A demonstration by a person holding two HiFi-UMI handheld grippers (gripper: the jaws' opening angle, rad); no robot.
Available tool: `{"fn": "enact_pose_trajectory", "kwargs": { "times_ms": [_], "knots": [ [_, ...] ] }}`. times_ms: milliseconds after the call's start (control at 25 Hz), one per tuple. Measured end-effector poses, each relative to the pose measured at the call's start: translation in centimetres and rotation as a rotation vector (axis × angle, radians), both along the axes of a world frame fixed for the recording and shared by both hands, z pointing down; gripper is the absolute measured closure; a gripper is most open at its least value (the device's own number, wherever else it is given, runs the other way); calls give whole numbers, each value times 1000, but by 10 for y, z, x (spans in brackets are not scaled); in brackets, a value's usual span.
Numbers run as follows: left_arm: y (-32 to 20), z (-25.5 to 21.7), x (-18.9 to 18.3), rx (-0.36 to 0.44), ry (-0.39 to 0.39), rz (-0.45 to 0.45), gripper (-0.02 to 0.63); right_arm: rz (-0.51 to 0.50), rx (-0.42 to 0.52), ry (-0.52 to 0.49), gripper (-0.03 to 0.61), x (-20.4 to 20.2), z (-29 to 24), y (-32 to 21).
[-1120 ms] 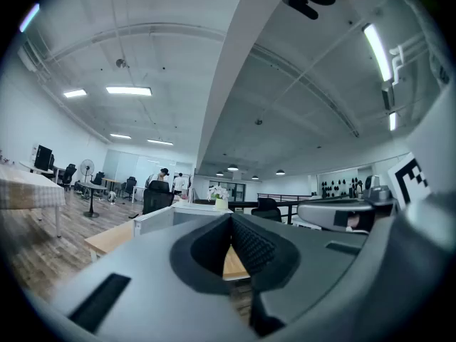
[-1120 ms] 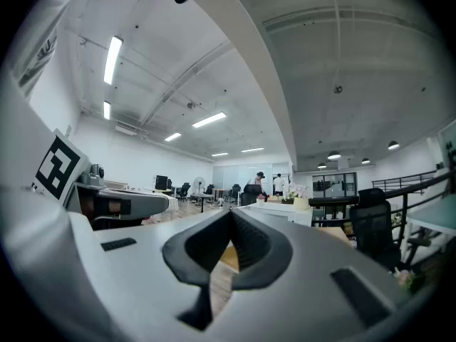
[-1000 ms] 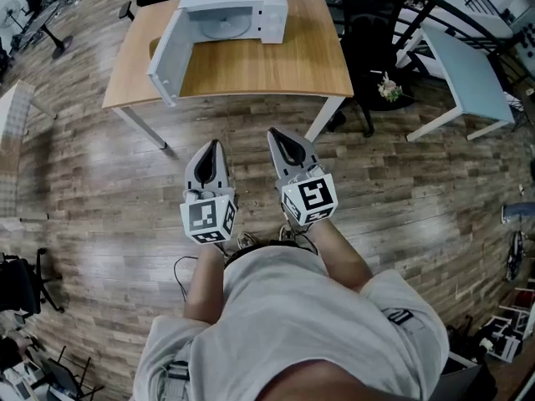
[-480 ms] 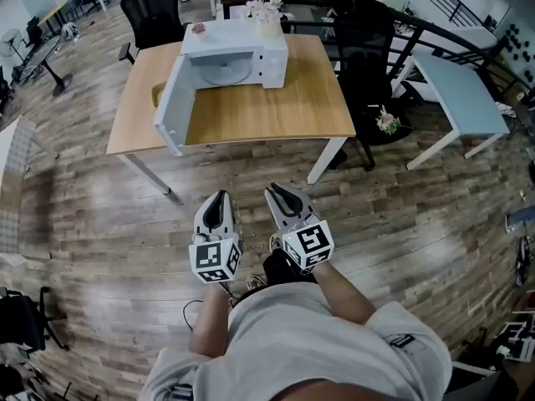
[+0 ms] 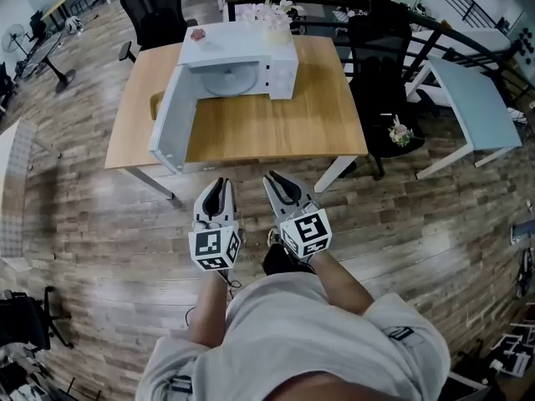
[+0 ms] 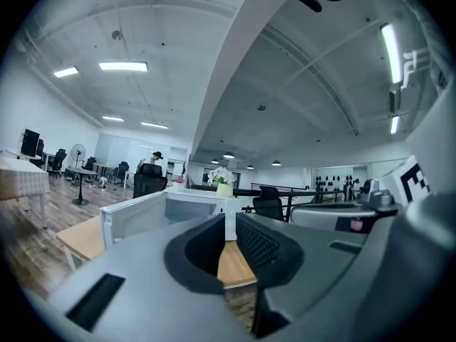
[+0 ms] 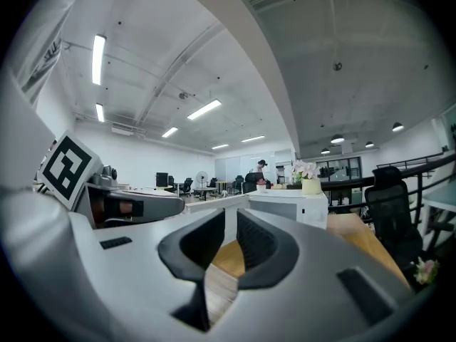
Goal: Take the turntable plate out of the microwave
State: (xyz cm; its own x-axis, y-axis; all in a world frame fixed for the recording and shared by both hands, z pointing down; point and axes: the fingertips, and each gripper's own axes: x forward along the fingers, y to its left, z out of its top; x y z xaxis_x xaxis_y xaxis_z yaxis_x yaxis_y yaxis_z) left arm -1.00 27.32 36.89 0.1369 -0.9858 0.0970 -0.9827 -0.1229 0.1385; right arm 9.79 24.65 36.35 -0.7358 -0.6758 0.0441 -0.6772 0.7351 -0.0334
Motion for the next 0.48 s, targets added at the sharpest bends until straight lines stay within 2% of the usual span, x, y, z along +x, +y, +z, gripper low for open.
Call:
{"fn": "enact_pose_trajectory", "kwargs": {
  "times_ms": [200,480],
  "knots": [
    [-60,-2,-1,-4,-6,-9,555,-12,-7,8,522,-2,1,-62],
    [-117,5,-1,-36,-14,-19,555,-17,-34,0,520,0,7,-120]
  ]
}}
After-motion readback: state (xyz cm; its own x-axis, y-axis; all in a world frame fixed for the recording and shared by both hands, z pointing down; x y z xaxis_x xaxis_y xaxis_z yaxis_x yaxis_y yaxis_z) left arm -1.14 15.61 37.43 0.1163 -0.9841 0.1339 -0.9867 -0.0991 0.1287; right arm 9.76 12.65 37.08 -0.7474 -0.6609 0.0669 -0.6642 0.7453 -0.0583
